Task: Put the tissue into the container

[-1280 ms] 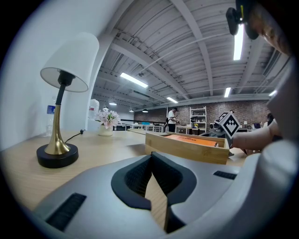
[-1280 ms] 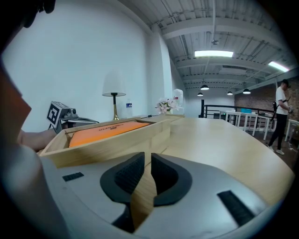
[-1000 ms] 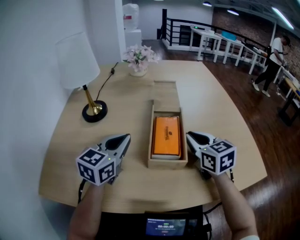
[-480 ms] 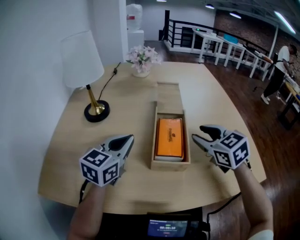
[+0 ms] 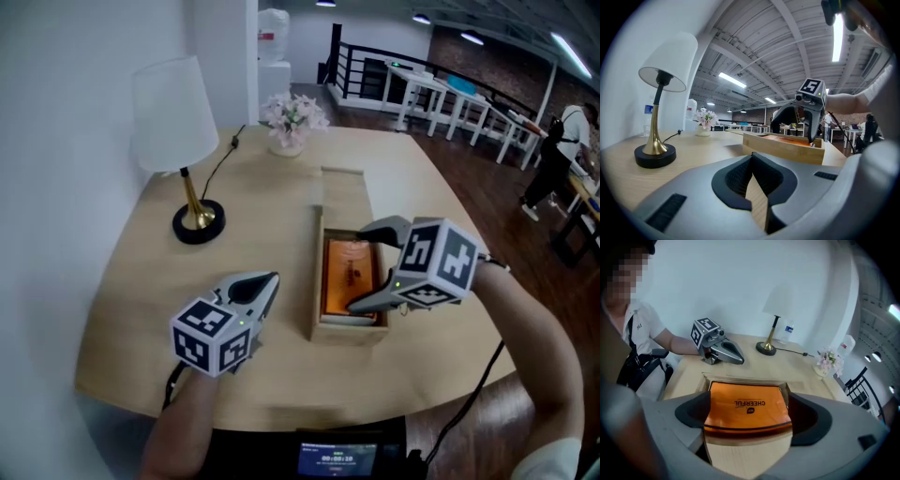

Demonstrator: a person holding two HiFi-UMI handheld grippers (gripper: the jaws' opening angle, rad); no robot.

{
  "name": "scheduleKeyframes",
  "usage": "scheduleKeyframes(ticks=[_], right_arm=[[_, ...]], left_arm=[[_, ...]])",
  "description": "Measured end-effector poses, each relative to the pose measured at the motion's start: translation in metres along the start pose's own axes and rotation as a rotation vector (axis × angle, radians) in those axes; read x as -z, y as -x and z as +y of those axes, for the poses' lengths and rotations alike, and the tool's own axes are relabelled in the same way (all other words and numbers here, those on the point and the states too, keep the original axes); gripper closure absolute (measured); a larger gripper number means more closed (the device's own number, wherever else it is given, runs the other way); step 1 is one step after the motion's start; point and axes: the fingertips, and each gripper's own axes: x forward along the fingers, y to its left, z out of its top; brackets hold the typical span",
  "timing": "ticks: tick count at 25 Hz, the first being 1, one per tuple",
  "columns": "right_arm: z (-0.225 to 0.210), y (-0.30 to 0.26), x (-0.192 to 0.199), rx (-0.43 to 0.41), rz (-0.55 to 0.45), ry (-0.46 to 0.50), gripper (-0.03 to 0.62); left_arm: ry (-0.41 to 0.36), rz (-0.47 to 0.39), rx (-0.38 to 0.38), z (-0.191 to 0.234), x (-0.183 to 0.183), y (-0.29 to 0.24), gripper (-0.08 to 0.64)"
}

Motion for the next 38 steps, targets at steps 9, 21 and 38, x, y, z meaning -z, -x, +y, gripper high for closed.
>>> scheduleKeyframes(ticks=[9, 21, 38], right_arm=[[0.008, -0.012, -0.001, -0.172, 0.067, -0.072, 0.057], [0.009, -0.020, 0.012, -0.128, 0.066, -0.050, 0.057], [-0.019, 0.045, 0.003, 0.040, -0.376, -0.697, 0.063]], left_arm=[[-0.007, -0.001, 0.029, -0.005, -0.001, 0.000, 0.554], [-0.005, 0.001, 0.029, -0.004, 0.000, -0.001, 0.554], [-0.005, 0.002, 0.031, -0.004, 0.001, -0.001, 0.554]])
